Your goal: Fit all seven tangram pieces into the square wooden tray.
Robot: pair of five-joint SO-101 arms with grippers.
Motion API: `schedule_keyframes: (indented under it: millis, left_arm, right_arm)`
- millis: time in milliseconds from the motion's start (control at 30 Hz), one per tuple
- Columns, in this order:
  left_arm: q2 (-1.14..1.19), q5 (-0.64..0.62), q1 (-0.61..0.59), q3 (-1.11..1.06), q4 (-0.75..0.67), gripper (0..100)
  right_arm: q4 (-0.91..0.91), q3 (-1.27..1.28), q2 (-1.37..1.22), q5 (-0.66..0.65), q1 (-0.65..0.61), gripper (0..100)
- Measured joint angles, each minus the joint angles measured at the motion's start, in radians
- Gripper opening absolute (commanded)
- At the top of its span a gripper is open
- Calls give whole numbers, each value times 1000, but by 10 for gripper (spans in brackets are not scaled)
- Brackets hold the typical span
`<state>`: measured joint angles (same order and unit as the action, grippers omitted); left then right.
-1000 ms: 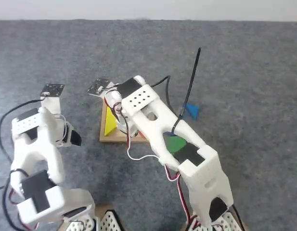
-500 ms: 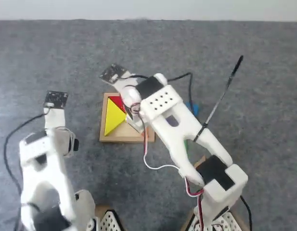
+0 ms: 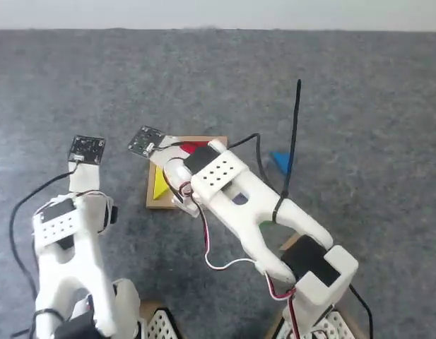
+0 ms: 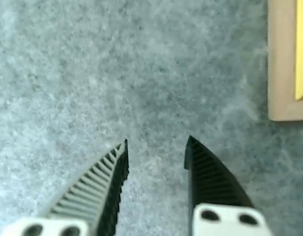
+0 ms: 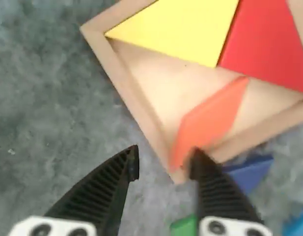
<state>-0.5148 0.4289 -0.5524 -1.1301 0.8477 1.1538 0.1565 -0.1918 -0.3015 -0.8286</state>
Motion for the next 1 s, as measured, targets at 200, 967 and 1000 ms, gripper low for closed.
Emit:
schedule_keyframes:
  millis: [200, 967, 1000]
  left_arm:
    - [5, 0, 0, 5, 0, 181]
    - [5, 0, 0, 5, 0, 181]
    - [5, 0, 0, 5, 0, 181]
  right_arm:
    - [-91, 21, -8, -49, 0, 296]
    - [-203, 18, -166, -86, 95, 23]
    - [-201, 20, -166, -91, 103, 24]
